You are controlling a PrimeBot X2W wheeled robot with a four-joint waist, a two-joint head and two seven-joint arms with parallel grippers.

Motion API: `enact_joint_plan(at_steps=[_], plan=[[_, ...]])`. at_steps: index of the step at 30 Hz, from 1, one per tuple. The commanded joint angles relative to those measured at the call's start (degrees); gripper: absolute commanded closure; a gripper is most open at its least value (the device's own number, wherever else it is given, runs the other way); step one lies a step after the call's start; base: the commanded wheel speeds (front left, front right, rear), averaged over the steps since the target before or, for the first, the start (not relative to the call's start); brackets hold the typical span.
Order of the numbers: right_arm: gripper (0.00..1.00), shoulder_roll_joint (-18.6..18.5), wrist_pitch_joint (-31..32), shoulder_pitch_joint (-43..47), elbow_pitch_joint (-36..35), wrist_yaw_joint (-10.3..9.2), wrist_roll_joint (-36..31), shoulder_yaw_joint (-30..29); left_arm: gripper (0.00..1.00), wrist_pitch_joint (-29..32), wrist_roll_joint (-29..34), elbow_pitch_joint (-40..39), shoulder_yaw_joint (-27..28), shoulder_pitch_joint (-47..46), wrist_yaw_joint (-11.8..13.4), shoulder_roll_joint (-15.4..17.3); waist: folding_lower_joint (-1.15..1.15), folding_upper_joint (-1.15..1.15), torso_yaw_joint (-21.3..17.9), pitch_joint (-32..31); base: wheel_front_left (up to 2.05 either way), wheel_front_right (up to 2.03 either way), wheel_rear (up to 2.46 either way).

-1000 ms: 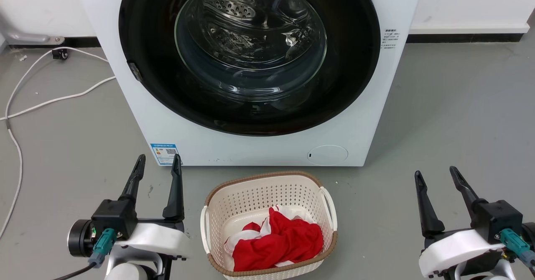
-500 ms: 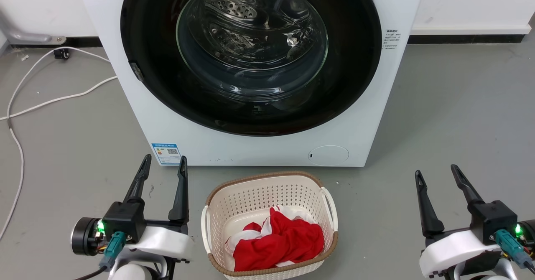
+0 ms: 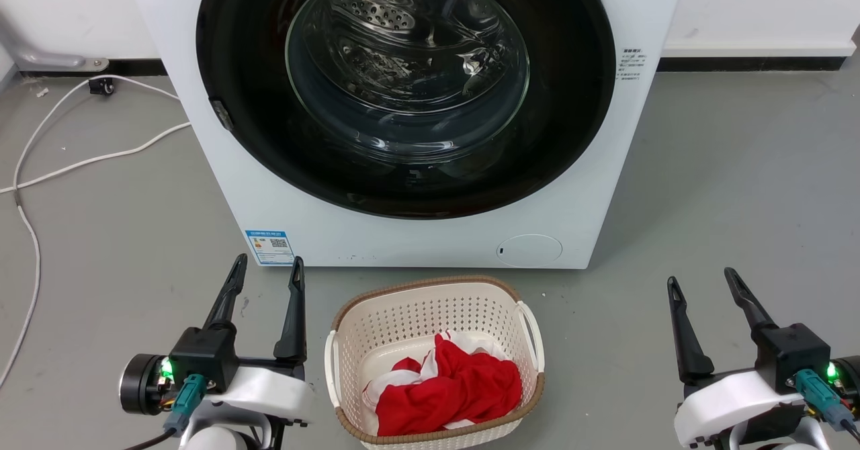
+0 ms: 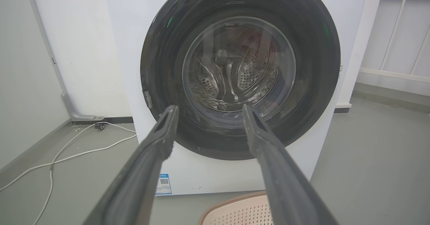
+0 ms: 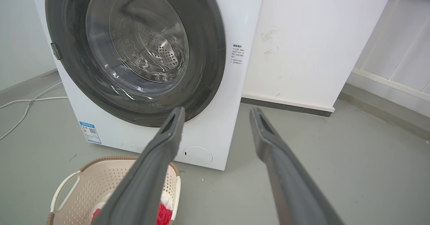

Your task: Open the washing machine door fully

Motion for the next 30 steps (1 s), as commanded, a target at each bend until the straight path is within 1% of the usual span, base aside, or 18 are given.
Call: enact_joint_plan(at_steps=[1,4,5,9,11,12,15,18,21,24,25,28,30], plan=[[0.0,0.2,-0.4,-0.9,0.1,-0.04,0.1,-0.1,0.0,-0.1,-0.2,0.2,0.2,0.2,-0.2,-0.2,0.0,0.0,0.0,0.0,0.0,0.0,0.0],[0.0,0.2,-0.4,-1.0,0.2,-0.04,0.1,-0.1,0.0,-0.1,-0.3,0.4,0.3,0.1,-0.4,-0.3,0.0,0.0,-0.1,0.1,0.0,0.0,0.0],[1.0,0.2,-0.6,-1.1,0.6,-0.04,1.5,-0.3,0.0,-0.1,-0.2,0.5,0.5,-0.2,-0.4,-0.4,0.0,0.0,-0.1,0.2,0.0,0.0,0.0],[1.0,0.2,-1.6,-1.0,1.0,-0.04,4.7,-0.6,0.0,-0.1,-0.1,0.6,0.6,-0.3,-0.5,-0.5,0.0,0.0,-0.1,0.2,0.0,0.0,0.0],[1.0,0.2,-2.4,-1.1,1.2,-0.04,8.0,-0.9,0.0,-0.1,0.0,0.7,0.7,-0.3,-0.5,-0.5,0.0,0.0,0.0,0.1,0.0,0.0,0.0],[1.0,0.2,-2.4,-1.1,1.2,-0.04,8.0,-0.9,0.0,-0.1,0.0,0.7,0.7,-0.3,-0.5,-0.5,0.0,0.0,0.0,0.1,0.0,0.0,0.0],[1.0,0.2,-4.6,-1.4,1.9,-0.03,16.7,-1.1,0.0,-0.1,0.0,0.7,0.8,-0.4,-0.5,-0.6,0.0,0.0,0.0,0.1,0.0,0.0,0.0],[1.0,0.2,-6.6,-1.9,2.8,-0.04,26.8,-0.5,0.0,-0.1,-0.1,0.7,1.0,-0.3,-0.5,-0.7,0.0,0.0,0.0,-0.1,0.0,0.0,0.0],[1.0,0.2,-8.2,-3.0,2.9,-0.03,38.8,1.0,0.0,-0.1,-0.2,0.7,1.0,-0.2,-0.6,-0.7,0.0,0.0,-0.1,-0.1,0.0,0.0,0.0],[1.0,0.2,-9.3,-3.8,2.3,-0.03,53.5,2.3,0.0,-0.1,-0.2,0.7,1.1,-0.2,-0.6,-0.8,0.0,0.0,-0.2,-0.1,0.0,0.0,0.0],[1.0,0.2,-9.6,-4.5,1.9,-0.03,59.7,2.6,0.0,-0.1,-0.2,0.6,1.1,-0.3,-0.6,-0.8,0.0,0.0,-0.2,0.0,0.0,0.0,0.0],[1.0,0.2,-9.9,-6.9,1.0,-0.02,75.2,2.3,0.0,-0.1,-0.3,0.3,1.3,-0.4,-0.5,-0.9,0.0,0.0,-0.4,0.1,0.0,0.0,0.0],[1.0,0.2,-10.0,-8.6,1.2,-0.03,82.9,1.9,0.0,-0.1,-0.3,0.2,1.4,-0.4,-0.4,-1.0,0.0,0.0,-0.5,0.3,0.0,0.0,0.0]])
